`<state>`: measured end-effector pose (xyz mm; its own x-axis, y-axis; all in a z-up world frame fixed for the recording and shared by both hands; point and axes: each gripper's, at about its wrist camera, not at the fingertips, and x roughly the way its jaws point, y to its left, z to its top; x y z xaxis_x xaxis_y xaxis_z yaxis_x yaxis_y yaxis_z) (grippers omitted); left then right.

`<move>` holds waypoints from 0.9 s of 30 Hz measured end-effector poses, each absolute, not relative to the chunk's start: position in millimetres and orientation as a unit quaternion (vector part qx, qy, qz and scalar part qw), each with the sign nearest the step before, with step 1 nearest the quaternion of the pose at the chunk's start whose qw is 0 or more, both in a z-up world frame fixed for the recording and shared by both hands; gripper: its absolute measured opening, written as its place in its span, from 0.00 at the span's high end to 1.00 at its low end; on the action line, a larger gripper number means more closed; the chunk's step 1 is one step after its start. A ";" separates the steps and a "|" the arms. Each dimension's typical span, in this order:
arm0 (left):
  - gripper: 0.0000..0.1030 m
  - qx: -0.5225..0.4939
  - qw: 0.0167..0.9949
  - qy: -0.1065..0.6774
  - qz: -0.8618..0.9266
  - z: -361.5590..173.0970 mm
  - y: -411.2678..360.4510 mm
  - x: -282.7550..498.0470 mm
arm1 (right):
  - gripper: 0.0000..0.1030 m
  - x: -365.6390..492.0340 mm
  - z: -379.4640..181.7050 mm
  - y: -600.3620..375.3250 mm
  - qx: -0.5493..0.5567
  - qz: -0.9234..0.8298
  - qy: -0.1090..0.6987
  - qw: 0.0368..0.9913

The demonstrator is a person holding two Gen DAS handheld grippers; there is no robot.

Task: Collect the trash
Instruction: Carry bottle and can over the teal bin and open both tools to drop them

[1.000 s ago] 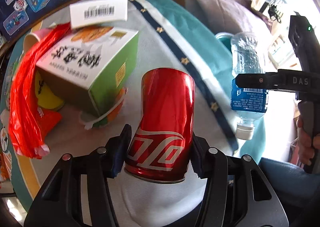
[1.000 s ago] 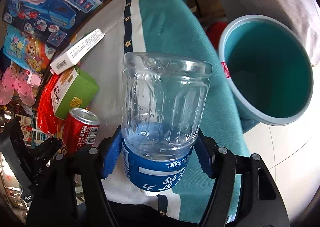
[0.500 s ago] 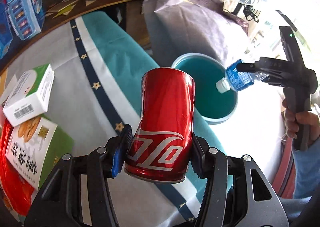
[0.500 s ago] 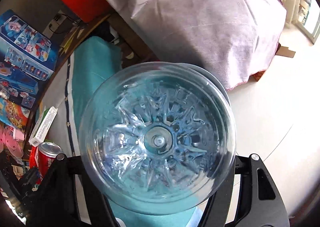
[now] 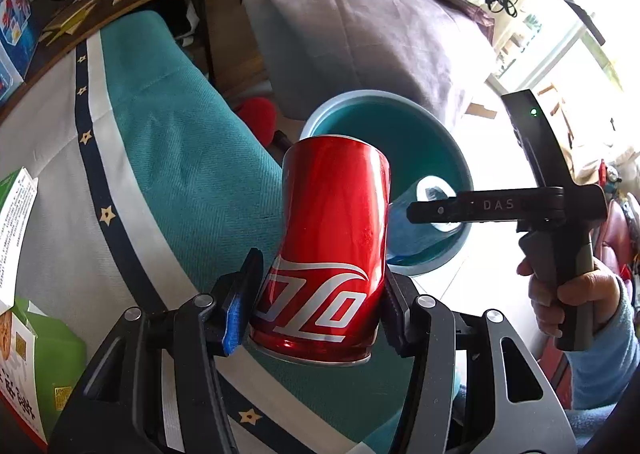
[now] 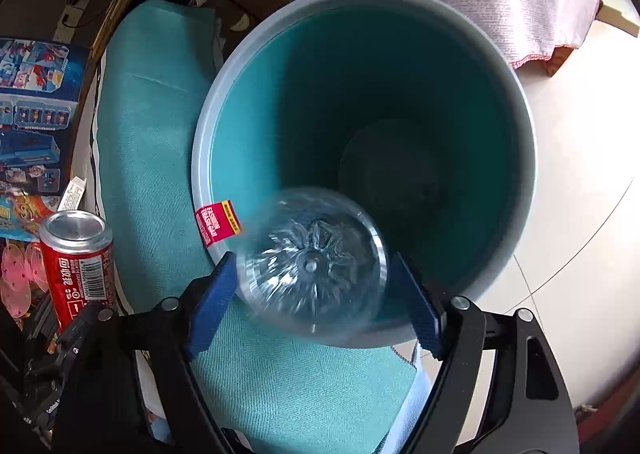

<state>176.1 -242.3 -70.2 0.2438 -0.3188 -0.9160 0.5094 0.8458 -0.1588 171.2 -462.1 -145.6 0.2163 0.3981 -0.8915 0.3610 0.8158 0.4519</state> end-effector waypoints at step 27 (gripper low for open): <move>0.46 0.134 0.759 0.571 -0.281 -98.6 -306.3 194.7 | 0.15 148.6 -119.5 -518.6 0.324 -0.061 0.566 0.756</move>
<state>194.7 -306.3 -98.6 0.1886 -0.2736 -0.9432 0.5803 0.8059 -0.1177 148.6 -518.6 -119.5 0.3513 0.2747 -0.8951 0.4588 0.7829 0.4203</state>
